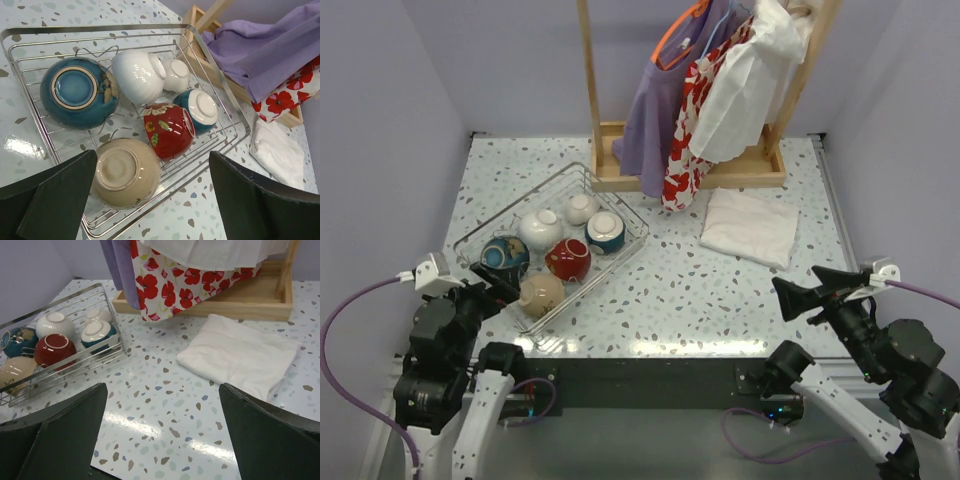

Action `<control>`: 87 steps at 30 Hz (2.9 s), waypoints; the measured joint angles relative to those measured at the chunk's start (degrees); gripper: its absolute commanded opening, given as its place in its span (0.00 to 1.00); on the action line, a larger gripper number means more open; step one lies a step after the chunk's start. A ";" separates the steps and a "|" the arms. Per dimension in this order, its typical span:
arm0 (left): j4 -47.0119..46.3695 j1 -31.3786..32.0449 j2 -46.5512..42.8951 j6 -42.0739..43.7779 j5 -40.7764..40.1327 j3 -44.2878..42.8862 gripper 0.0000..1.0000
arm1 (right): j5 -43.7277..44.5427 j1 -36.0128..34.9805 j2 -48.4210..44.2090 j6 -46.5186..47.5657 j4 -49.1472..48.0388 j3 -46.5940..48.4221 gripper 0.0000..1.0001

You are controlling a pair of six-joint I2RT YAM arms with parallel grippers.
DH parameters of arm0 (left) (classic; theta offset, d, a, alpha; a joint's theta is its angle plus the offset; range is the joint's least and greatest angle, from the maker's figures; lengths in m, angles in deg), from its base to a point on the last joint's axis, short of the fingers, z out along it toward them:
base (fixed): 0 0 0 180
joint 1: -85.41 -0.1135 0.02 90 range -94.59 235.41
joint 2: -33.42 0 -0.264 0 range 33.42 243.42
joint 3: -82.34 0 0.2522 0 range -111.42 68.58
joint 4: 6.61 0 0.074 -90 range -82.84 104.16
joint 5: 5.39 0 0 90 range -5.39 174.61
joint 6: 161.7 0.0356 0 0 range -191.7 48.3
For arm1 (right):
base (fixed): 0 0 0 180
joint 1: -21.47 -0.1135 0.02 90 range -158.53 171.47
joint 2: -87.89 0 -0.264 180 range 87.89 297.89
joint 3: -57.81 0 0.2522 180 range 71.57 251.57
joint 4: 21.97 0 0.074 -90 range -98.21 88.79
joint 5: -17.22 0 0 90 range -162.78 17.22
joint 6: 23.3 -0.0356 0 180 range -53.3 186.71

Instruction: Unload the bowls from the dish rack

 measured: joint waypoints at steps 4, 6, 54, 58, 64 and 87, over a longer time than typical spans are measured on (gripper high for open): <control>-0.87 0.00 1.18 0.42 2.54 0.98 1.00 | 0.00 0.00 0.87 -0.13 -0.22 0.00 0.99; -1.29 0.00 2.47 0.72 3.89 1.36 1.00 | -0.02 0.00 1.44 -0.31 -0.37 0.00 0.99; -20.65 0.00 41.99 -12.59 9.75 7.45 1.00 | -18.27 -0.04 23.54 -5.46 -16.00 -7.80 0.99; -21.75 0.00 44.11 -12.59 9.75 7.58 1.00 | -18.27 -0.07 24.48 -5.49 -16.37 -7.98 0.99; -25.53 0.00 45.66 -12.52 11.69 9.27 1.00 | -19.10 -0.04 26.56 -5.46 -17.42 -7.98 0.99; -33.03 1.60 45.77 -14.03 13.84 12.00 1.00 | -20.61 -0.07 28.20 -4.55 -18.67 -8.81 0.99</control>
